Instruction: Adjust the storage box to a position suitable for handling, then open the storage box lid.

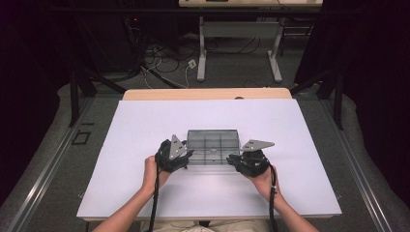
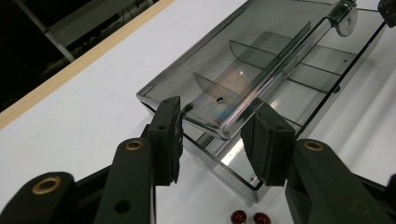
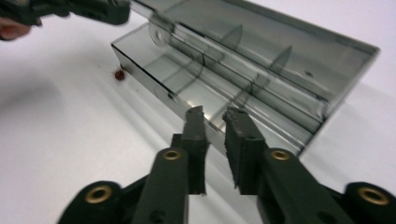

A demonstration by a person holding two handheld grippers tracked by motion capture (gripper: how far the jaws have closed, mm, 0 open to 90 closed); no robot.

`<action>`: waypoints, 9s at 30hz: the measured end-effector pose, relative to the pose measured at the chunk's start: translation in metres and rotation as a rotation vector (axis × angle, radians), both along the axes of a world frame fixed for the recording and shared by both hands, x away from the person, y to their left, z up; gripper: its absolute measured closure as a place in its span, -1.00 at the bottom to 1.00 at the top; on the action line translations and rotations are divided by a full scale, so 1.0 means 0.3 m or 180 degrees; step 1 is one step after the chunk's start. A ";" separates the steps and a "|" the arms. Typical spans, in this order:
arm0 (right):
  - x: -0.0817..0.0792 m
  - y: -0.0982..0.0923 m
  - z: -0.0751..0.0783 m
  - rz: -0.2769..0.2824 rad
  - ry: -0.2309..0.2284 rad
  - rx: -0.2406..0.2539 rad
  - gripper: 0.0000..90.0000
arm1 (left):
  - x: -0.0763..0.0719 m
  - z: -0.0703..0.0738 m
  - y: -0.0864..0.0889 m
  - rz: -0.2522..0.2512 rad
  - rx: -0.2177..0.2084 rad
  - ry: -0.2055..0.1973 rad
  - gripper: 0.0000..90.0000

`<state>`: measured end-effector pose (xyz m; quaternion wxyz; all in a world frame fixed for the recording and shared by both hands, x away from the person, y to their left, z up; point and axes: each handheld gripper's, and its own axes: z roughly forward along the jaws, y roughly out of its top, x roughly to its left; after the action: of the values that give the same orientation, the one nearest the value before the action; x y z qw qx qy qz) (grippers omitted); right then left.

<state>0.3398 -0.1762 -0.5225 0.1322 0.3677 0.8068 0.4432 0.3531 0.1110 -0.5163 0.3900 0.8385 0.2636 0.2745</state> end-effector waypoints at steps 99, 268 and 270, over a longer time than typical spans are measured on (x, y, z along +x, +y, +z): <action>0.315 -0.039 0.207 -0.0649 -0.0334 -0.0345 0.77 | 0.277 0.169 -0.012 0.0281 -0.0373 0.0189 0.54; -0.169 -0.108 0.002 0.0349 0.0175 -0.0596 -1.00 | -0.032 -0.046 0.133 0.0527 0.0079 0.0817 -0.83; -0.170 -0.109 0.001 0.0341 0.0173 -0.0600 -1.00 | -0.029 -0.048 0.131 0.0528 0.0092 0.0830 -0.78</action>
<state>0.2889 -0.2089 -0.5221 0.1203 0.3218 0.8667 0.3617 0.3444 0.1503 -0.5307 0.3164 0.8479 0.3764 0.1983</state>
